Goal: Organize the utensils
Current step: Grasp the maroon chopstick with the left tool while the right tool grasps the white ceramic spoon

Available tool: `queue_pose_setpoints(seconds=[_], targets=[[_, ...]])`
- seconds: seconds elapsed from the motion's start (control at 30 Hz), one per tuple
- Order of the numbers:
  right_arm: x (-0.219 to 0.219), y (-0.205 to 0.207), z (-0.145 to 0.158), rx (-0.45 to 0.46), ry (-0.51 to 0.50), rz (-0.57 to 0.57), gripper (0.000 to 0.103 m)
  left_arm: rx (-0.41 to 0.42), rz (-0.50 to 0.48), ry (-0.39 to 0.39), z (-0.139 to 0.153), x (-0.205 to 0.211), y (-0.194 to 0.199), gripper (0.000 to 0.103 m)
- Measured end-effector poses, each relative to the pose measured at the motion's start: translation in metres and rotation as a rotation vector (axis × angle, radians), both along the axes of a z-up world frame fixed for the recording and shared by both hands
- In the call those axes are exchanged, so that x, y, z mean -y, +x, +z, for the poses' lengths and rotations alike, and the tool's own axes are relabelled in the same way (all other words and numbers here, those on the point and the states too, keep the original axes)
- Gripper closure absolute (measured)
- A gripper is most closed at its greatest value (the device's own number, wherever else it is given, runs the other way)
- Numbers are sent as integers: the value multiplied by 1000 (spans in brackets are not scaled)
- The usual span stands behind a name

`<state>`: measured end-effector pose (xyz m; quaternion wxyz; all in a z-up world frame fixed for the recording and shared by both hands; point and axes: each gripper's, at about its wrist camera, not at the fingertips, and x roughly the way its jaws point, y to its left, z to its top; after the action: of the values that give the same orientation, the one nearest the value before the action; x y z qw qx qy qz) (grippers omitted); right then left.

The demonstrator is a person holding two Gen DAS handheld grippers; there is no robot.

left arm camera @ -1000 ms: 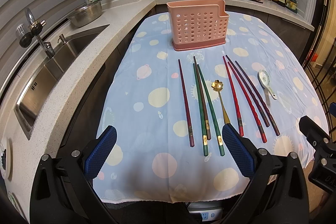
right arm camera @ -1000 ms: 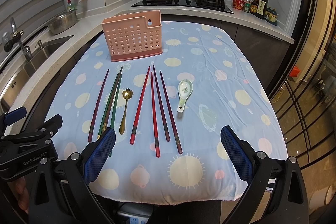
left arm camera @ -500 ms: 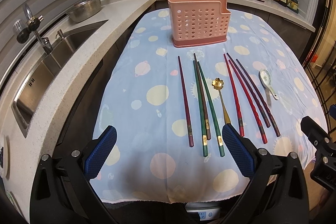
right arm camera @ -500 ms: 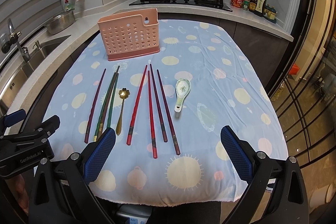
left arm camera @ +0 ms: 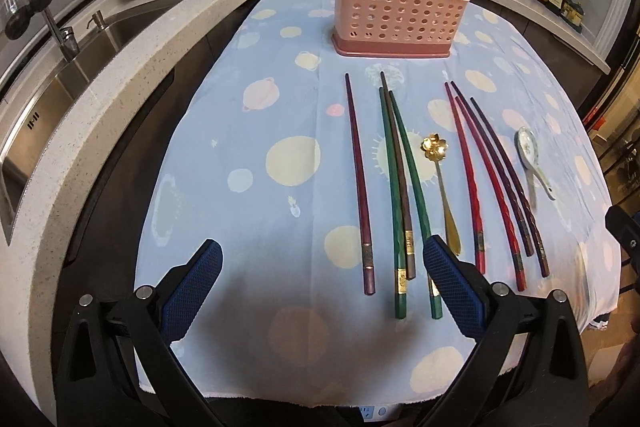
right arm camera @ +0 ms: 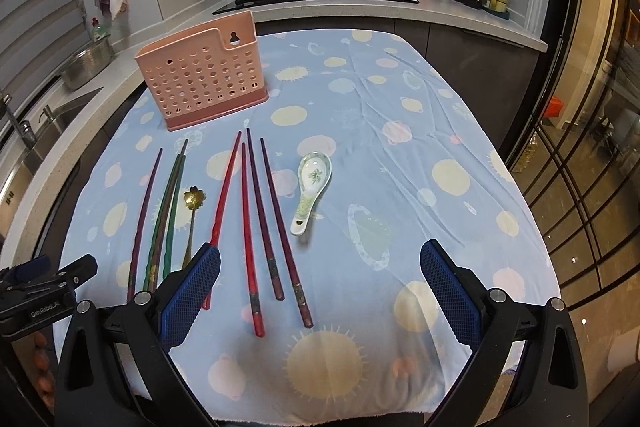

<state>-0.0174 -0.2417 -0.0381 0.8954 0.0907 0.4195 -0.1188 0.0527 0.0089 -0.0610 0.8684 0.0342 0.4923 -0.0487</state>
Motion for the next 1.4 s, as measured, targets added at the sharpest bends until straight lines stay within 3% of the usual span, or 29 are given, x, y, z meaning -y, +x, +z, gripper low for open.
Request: queue_pose_setpoints(seconds=[0.1, 0.3, 0.5, 0.83, 1.07, 1.17, 1.27, 1.33, 1.4], targets=[[6, 11, -6, -4, 2, -13, 8, -9, 3, 14, -13, 1, 11, 8], [13, 35, -22, -23, 21, -13, 21, -76, -16, 12, -41, 5, 27, 24], [18, 62, -40, -48, 70, -16, 41, -129, -47, 2, -55, 6, 23, 43], [27, 86, -81, -123, 193, -48, 81, -120, -71, 1, -54, 4, 16, 47], [19, 75, -85, -113, 225, -22, 82, -108, -78, 0, -53, 4, 10, 51], [10, 69, -87, -113, 191, -5, 82, -103, -81, -5, -53, 3, 7, 54], [7, 66, -88, -110, 168, 4, 85, -96, -81, -5, -52, 3, 5, 59], [11, 65, -89, -111, 178, -2, 92, -94, -80, -10, -51, 2, 4, 71], [12, 64, -89, -112, 188, 1, 93, -95, -79, -20, -50, 1, 3, 77]])
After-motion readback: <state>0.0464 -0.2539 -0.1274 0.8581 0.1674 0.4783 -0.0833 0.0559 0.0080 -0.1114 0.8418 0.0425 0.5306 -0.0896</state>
